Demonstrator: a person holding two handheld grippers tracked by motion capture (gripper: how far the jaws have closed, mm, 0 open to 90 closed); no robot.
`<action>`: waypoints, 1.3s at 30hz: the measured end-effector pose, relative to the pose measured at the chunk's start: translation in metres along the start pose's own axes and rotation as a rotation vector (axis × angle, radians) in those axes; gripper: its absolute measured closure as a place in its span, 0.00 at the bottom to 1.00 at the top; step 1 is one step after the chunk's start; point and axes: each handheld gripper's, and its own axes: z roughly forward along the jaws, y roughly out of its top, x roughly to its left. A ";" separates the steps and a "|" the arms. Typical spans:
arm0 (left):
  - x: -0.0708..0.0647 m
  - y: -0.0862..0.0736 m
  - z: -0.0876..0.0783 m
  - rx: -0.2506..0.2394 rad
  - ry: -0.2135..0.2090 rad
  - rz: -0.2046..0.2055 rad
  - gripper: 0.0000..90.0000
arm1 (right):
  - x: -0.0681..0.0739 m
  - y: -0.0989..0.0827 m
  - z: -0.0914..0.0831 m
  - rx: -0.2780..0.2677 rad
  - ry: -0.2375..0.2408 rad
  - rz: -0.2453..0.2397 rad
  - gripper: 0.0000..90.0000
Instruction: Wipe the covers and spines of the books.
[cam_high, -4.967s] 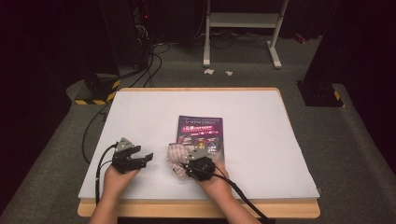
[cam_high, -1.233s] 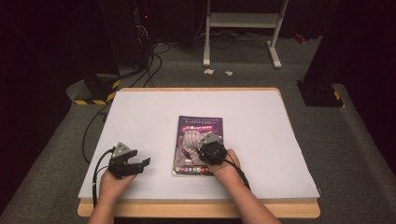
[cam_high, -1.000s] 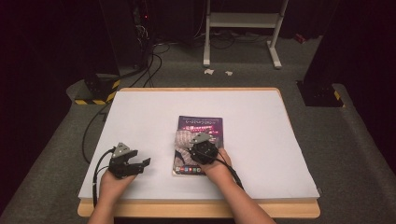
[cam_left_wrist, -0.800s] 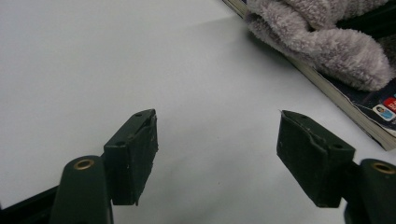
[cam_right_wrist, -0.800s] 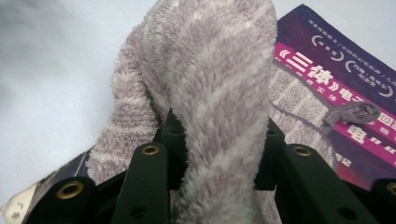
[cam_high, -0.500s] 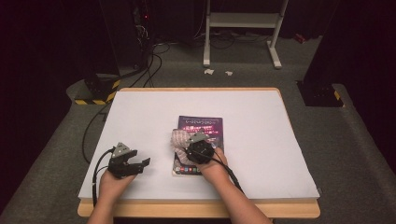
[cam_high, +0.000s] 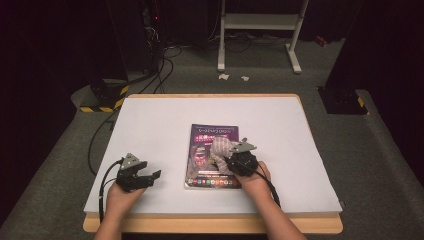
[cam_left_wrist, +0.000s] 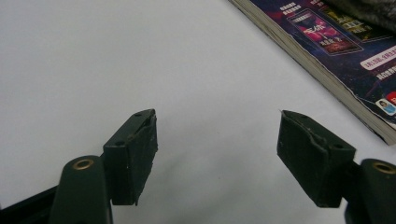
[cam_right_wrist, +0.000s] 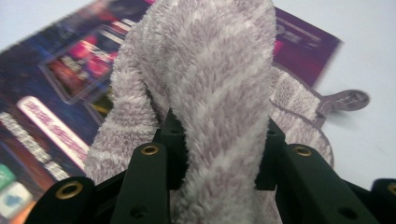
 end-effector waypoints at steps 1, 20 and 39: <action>0.000 0.000 0.000 0.000 0.001 0.001 0.32 | -0.007 -0.003 -0.004 0.003 -0.014 0.012 0.73; 0.002 0.002 -0.001 -0.019 -0.006 -0.007 0.32 | 0.014 0.012 0.008 0.016 -0.007 -0.052 0.73; -0.003 0.012 0.008 -0.022 -0.033 0.013 0.32 | 0.084 0.054 0.047 -0.001 0.095 -0.134 0.73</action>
